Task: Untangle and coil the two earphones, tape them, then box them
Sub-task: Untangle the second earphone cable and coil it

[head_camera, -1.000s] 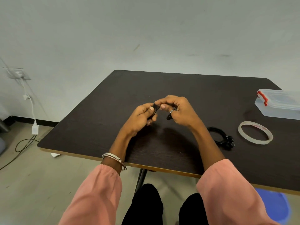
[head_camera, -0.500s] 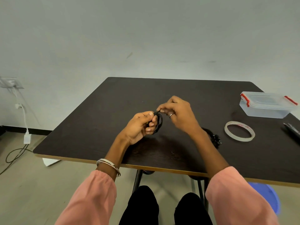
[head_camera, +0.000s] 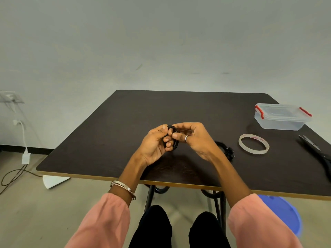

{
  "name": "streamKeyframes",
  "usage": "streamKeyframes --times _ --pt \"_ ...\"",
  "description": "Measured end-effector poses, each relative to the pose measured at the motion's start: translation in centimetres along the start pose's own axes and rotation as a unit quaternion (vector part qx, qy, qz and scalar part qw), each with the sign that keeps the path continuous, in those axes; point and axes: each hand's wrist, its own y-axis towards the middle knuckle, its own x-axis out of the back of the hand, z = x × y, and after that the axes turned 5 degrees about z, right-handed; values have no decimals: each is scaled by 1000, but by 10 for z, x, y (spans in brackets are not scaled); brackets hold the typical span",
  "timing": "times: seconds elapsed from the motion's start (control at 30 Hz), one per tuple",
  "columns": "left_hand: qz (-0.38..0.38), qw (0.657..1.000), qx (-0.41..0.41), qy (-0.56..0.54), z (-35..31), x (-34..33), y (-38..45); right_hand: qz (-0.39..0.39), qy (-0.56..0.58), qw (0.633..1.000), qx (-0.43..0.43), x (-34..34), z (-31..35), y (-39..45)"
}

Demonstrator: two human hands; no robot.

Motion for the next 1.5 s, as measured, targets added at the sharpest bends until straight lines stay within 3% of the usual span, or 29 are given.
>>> streamKeyframes --times 0.2,0.33,0.4,0.47,0.57,0.73,1.03,1.27,1.4,1.5 --pt "-92 974 -18 204 0 -4 2 -95 -58 993 -39 1 -9 2" --pt "-141 890 -55 431 4 -2 6 -109 -80 989 -60 1 -13 2" --pt "-172 848 -79 494 7 0 7 -106 -74 990 -60 0 -10 0" --pt "-192 831 -93 513 9 1 8 -90 -46 993 -66 0 -7 -1" --pt "-192 847 -87 488 11 -1 9 -70 -4 993 -99 -1 -6 -3" --pt "-189 821 -121 526 9 -2 9 -78 82 987 -115 -3 -1 -4" --pt "-170 830 -133 514 5 3 6 -53 251 950 -178 -1 3 -2" --pt "-177 890 -78 413 1 10 6 -26 -29 995 -87 2 5 -4" --pt "-199 904 -50 375 -2 7 6 -13 -237 971 -22 11 7 -6" --pt "-217 928 -7 302 -3 -2 7 -49 -275 959 53 11 4 -13"
